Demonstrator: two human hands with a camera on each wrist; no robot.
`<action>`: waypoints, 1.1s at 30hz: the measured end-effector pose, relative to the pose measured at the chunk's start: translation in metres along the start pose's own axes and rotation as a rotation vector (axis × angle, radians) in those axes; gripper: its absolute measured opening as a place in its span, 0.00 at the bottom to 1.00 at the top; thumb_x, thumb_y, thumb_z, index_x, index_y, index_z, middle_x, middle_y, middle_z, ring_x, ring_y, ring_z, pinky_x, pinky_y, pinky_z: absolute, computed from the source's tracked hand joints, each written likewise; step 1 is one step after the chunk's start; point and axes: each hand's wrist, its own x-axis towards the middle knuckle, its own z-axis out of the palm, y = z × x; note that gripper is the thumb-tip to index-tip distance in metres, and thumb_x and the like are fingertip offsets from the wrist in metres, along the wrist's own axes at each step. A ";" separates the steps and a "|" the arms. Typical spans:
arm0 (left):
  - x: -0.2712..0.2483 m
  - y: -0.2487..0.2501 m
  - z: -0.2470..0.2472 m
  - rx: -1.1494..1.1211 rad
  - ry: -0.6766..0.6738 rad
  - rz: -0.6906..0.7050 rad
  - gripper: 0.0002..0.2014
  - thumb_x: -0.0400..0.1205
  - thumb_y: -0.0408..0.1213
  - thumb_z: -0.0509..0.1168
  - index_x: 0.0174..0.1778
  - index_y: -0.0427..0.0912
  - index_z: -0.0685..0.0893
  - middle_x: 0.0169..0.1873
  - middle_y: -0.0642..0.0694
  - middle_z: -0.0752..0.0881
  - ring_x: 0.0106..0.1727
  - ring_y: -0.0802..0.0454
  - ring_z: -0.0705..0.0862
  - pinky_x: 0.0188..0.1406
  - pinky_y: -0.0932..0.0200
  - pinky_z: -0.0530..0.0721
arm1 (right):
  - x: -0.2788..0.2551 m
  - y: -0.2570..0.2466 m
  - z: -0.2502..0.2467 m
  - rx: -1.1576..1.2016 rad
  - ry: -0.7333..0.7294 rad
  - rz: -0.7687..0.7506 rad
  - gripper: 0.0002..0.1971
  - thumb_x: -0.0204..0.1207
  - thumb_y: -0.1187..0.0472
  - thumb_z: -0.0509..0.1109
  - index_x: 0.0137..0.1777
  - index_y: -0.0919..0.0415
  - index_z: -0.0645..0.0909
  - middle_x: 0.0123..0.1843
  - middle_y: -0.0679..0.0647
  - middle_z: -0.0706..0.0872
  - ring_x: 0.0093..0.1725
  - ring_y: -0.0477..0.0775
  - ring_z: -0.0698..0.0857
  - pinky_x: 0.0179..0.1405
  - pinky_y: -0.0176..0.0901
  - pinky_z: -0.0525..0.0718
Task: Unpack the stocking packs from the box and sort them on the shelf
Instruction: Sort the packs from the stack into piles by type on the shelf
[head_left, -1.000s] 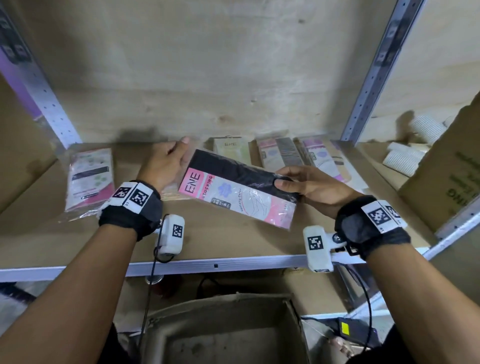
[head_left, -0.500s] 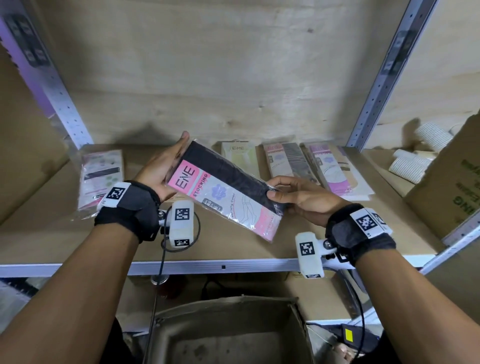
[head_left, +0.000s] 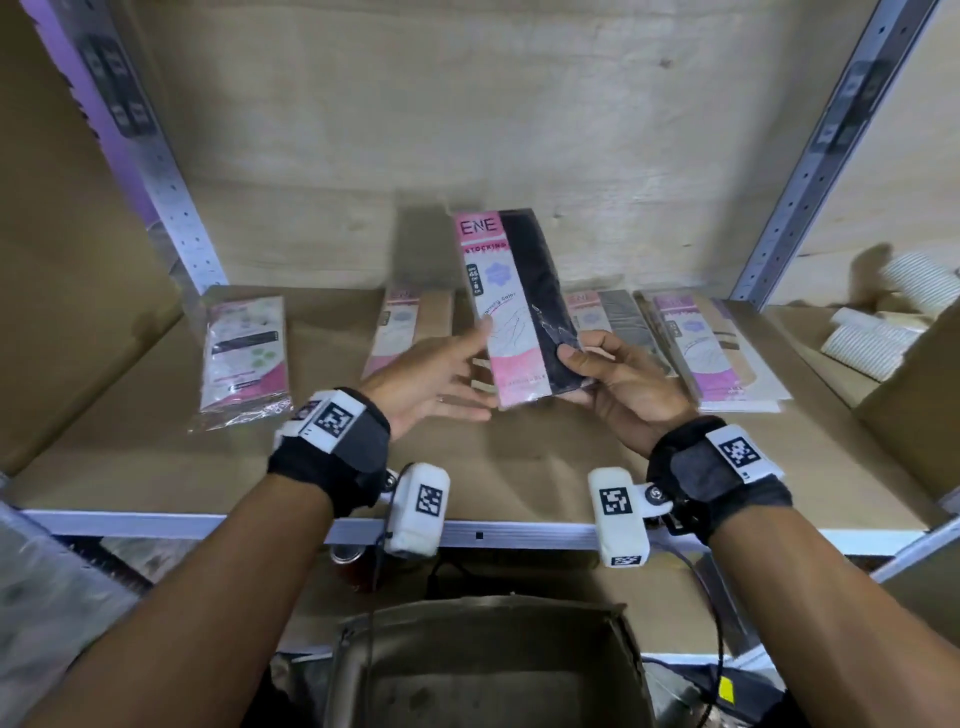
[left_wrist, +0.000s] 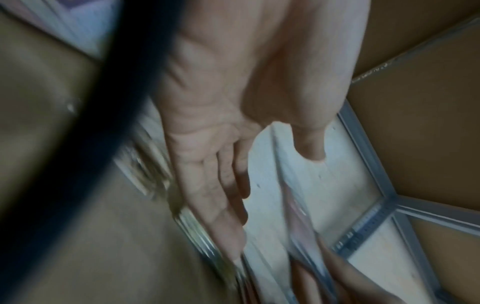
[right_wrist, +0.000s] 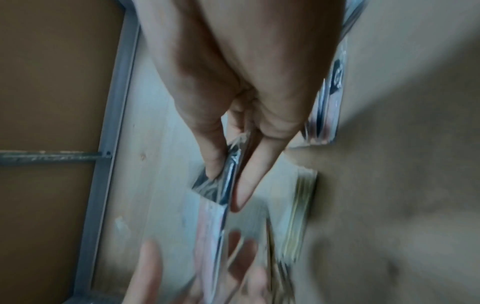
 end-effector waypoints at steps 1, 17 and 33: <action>-0.001 -0.002 0.010 0.002 -0.050 0.039 0.24 0.78 0.58 0.72 0.64 0.46 0.85 0.53 0.42 0.93 0.52 0.42 0.92 0.47 0.53 0.91 | 0.000 0.004 0.004 0.004 0.005 -0.011 0.07 0.76 0.74 0.72 0.48 0.63 0.80 0.49 0.62 0.91 0.42 0.56 0.92 0.45 0.55 0.93; 0.027 0.009 0.048 0.010 -0.068 0.102 0.16 0.84 0.30 0.68 0.68 0.36 0.85 0.58 0.41 0.91 0.56 0.45 0.92 0.48 0.56 0.91 | -0.019 -0.021 -0.030 -0.256 0.121 -0.107 0.09 0.80 0.71 0.71 0.55 0.77 0.80 0.48 0.72 0.87 0.38 0.61 0.88 0.41 0.53 0.89; 0.104 0.009 0.097 -0.015 0.291 0.133 0.13 0.75 0.30 0.78 0.54 0.31 0.90 0.47 0.38 0.93 0.34 0.56 0.90 0.34 0.68 0.86 | 0.019 -0.038 -0.080 -0.390 0.438 -0.204 0.08 0.74 0.67 0.78 0.47 0.70 0.82 0.41 0.66 0.93 0.41 0.62 0.93 0.41 0.52 0.90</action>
